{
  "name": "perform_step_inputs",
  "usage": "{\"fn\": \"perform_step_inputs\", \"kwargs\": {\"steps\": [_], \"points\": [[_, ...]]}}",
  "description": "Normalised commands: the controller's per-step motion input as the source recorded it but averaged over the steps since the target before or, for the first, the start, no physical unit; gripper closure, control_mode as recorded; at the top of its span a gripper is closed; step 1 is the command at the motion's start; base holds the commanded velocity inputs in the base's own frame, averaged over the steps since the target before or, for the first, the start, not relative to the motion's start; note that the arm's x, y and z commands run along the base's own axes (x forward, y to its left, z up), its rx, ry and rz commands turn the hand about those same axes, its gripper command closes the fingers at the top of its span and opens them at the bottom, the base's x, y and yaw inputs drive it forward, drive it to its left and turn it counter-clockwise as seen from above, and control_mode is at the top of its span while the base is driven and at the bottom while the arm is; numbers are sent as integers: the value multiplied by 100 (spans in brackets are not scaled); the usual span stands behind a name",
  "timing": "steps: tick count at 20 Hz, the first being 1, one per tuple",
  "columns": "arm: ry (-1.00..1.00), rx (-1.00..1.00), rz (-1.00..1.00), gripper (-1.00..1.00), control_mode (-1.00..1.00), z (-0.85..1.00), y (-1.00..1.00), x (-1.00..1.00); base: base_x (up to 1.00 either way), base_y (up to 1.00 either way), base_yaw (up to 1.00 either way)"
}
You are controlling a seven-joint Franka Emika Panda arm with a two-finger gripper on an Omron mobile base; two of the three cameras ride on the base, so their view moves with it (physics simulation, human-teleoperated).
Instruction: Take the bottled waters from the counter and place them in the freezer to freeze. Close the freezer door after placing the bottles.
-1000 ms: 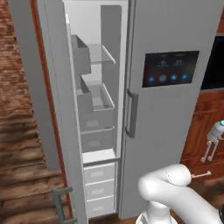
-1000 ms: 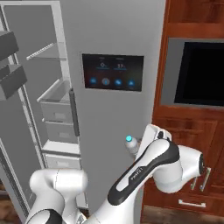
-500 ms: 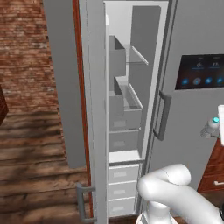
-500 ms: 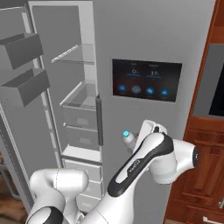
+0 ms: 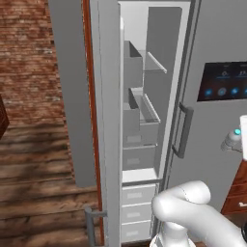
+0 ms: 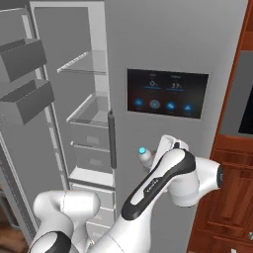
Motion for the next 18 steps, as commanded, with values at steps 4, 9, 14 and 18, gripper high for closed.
{"fn": "perform_step_inputs", "kwargs": {"steps": [4, 9, 14, 18], "points": [[0, 0, 0, 100, 100, 0, 0, 0, 7, 26, 8], [0, 0, 0, 100, 100, 0, 0, 0, 57, 26, 5], [0, 0, 0, 100, 100, 0, 0, 0, 73, -19, 0], [0, 0, 0, 100, 100, 0, 0, 0, 73, 1, 0]]}}
